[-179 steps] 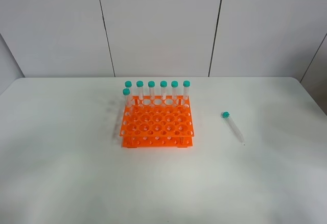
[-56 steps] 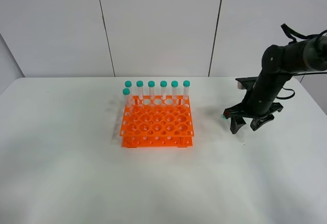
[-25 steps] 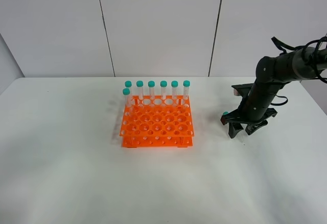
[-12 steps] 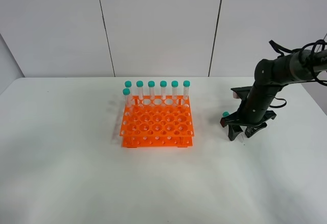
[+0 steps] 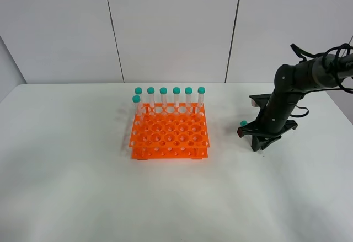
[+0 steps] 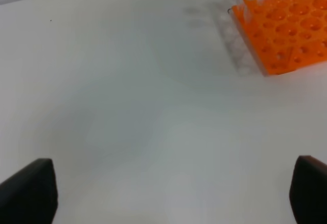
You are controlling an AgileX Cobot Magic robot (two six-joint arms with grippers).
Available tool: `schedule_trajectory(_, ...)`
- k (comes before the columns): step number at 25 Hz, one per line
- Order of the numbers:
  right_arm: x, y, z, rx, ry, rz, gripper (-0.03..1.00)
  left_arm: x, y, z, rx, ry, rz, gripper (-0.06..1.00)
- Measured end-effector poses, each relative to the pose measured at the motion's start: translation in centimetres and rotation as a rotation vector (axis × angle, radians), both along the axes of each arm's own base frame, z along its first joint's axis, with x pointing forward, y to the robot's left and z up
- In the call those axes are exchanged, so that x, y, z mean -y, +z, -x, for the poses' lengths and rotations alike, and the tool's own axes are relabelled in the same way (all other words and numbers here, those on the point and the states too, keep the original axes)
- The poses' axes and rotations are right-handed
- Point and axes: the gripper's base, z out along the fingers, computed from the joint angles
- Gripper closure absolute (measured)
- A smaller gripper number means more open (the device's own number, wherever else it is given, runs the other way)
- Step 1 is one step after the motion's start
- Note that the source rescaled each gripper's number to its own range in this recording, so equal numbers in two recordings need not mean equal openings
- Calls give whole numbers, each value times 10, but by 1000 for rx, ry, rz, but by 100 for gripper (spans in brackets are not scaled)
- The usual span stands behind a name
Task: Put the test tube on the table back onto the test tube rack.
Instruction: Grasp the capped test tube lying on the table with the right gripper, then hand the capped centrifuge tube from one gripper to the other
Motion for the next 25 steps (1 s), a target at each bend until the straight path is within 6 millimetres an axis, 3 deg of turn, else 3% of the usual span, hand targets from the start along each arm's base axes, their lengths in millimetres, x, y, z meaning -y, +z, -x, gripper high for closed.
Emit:
schedule_trajectory(7,0,3,1,-34,11,-1,95,0,0,0,0,0,0,-6)
schedule_trajectory(10,-1,19,0,-50,39,-3,95,0,0,0,0,0,0,-6)
schedule_trajectory(14,-1,67,-7,17,56,-3,95,0,0,0,0,0,0,-6)
schedule_trajectory(20,-3,154,-10,207,61,-28,95,0,0,0,0,0,0,-6)
schedule_trajectory(23,-13,190,-8,297,87,-44,95,0,0,0,0,0,0,-6)
schedule_trajectory(25,-31,211,-6,354,133,-56,95,0,0,0,0,0,0,-6)
